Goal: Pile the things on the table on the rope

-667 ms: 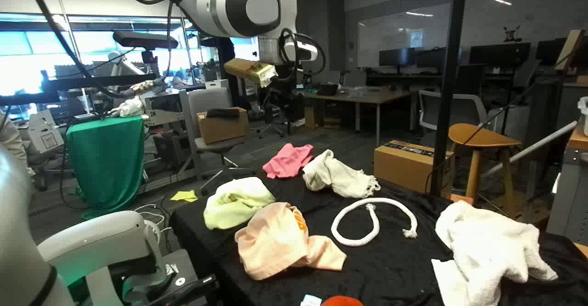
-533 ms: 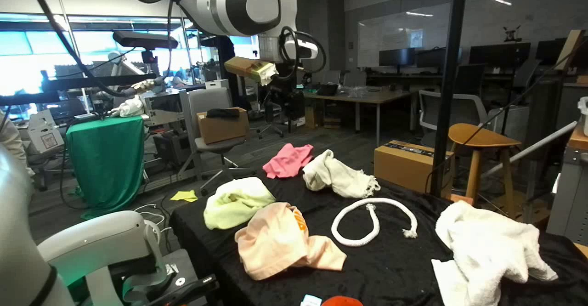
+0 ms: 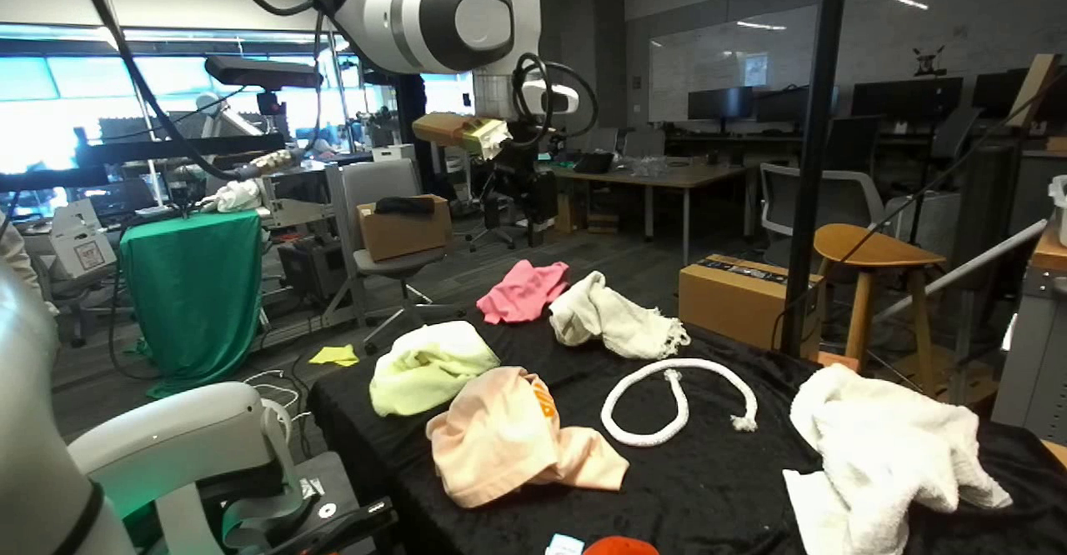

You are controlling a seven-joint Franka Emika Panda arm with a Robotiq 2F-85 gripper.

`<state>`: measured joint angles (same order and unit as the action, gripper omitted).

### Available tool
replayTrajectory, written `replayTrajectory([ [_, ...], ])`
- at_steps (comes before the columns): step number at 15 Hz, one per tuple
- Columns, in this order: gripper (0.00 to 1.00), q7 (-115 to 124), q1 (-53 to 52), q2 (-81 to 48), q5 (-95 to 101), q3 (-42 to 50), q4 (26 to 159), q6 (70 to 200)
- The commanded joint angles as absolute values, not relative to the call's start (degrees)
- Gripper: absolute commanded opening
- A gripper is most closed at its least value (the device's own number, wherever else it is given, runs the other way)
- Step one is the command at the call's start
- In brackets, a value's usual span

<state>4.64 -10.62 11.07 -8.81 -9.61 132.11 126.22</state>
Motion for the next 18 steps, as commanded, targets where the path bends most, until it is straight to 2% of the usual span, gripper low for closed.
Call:
replayTrajectory([
  [1, 1.00, 4.3, -10.9, 5.7, -4.3, -11.2, 125.7, 124.1],
  [9, 1.00, -0.5, -13.4, -10.0, 1.1, -13.8, 110.6, 122.9],
  [18, 1.00, -6.9, -17.4, -22.7, 3.2, -14.7, 94.9, 114.5],
])
